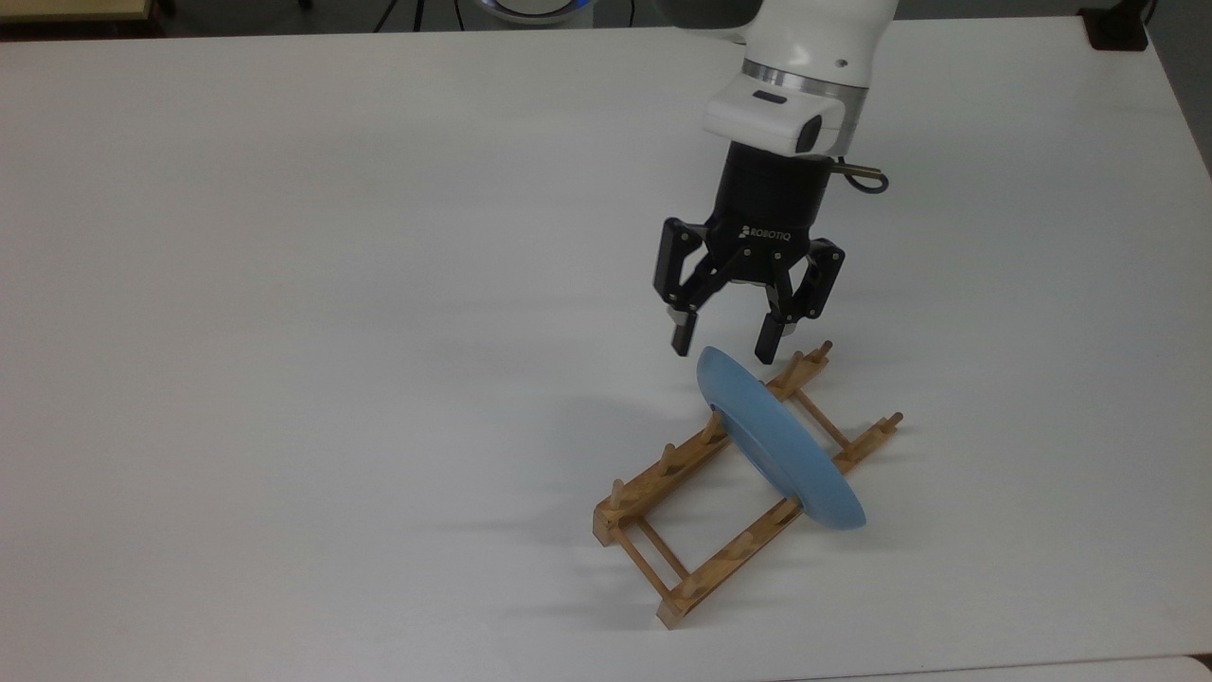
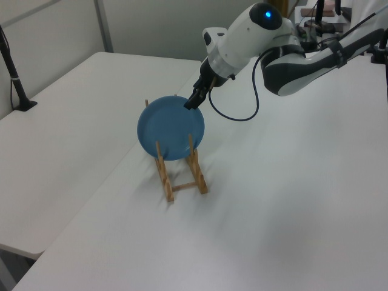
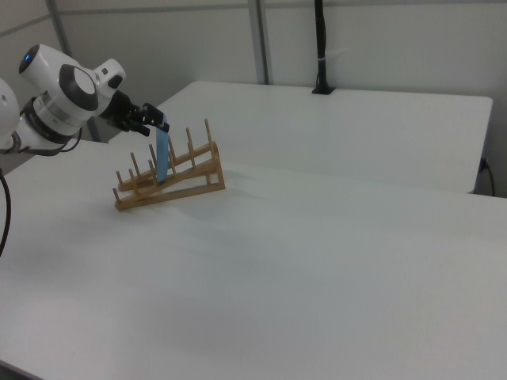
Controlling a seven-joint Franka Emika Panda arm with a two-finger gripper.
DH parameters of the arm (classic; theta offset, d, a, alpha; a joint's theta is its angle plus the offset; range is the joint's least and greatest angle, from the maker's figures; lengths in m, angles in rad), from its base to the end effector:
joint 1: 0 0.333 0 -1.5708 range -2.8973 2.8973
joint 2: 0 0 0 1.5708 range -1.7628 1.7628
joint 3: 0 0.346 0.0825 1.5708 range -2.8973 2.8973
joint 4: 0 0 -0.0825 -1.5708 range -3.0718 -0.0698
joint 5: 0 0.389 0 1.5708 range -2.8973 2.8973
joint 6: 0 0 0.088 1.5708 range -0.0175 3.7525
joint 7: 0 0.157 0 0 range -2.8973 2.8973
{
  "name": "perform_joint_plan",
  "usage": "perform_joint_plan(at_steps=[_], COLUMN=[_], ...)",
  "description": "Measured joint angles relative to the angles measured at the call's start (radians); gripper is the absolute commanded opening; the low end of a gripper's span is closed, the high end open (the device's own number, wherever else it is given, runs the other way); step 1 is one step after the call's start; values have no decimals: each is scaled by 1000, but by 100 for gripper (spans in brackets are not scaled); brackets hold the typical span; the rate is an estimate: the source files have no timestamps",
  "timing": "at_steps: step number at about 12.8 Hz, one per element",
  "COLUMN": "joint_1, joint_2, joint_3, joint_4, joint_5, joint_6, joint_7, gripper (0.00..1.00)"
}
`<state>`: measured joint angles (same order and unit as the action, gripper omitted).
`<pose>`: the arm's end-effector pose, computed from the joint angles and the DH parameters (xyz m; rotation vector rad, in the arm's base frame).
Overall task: Pick plate from plate rack
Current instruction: 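Close the gripper on the blue plate's rim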
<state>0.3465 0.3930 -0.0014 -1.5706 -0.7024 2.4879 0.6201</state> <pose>0.7177 0.2406 0.4621 2.6949 0.2424 0.9950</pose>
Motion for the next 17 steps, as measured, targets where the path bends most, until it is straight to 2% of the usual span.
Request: perform_joint_plan(at_steps=[3,4,6,9,11,17], joint_1=[0,-1,-2,-3,-3,-5], joint_2=[13,16,20,25,32,35], joint_3=[4,4,3,3,3,3], joint_4=[2,2,3,3,3,4], joint_5=[0,0,-4,-16,-24,-35], joint_6=[6,13,18,18,18,18], joint_7=[1,1,1,1,1,2], gripper=[50,46,34,9,0,0])
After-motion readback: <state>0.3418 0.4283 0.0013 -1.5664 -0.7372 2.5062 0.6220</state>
